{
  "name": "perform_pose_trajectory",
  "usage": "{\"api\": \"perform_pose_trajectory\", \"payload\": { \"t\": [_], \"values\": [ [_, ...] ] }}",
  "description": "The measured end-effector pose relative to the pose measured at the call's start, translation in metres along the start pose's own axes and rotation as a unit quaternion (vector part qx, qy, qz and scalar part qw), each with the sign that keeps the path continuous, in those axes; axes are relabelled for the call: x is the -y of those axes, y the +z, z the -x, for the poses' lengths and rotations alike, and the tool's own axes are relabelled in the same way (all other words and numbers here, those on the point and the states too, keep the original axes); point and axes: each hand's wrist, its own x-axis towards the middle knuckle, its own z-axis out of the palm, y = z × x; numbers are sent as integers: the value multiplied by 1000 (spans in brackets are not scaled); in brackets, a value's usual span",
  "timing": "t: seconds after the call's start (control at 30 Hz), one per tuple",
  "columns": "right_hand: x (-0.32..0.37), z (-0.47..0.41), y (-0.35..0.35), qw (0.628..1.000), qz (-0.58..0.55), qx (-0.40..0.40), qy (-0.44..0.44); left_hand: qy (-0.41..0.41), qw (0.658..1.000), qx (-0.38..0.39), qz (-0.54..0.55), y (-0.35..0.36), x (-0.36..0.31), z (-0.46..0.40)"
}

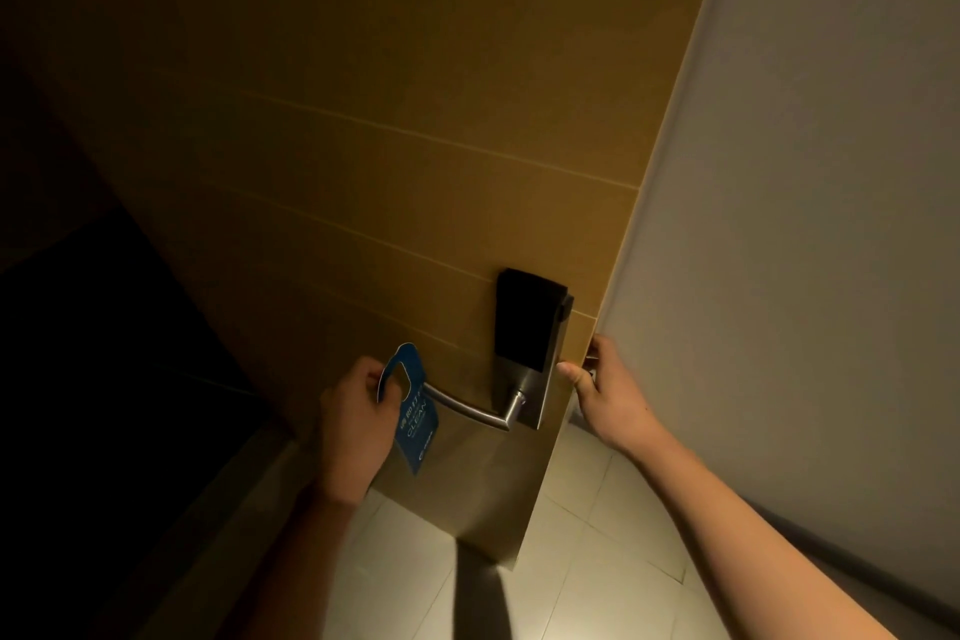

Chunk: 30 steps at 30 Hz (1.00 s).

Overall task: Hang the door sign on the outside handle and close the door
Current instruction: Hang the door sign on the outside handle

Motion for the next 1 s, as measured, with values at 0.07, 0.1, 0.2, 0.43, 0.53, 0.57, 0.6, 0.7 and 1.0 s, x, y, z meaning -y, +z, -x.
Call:
{"api": "perform_pose_trajectory", "payload": {
  "t": [0.07,0.1,0.2,0.43,0.53,0.57,0.6,0.7,1.0],
  "values": [
    [-1,1,-1,1000,1,2,2,-13,1000,12,-9,5,3,-2],
    [-1,2,-1,1000,1,2,5,-18,1000,16,-15,7,4,-2],
    [1,4,0,1000,-4,1,14,-24,999,20,-29,12,7,-3],
    [3,14,2,1000,-10,6,2,-29,997,37,-59,22,9,6],
    [6,18,3,1000,-17,9,2,-25,996,52,-61,25,9,12],
    [7,20,3,1000,-21,10,5,-23,996,56,-59,27,9,13],
    [8,21,4,1000,-25,11,4,-24,996,58,-57,28,10,15],
    [11,28,6,1000,-27,6,2,-15,996,62,-58,32,10,21],
    [13,42,14,1000,-6,5,9,3,993,108,-54,47,-1,58]
  ]
}}
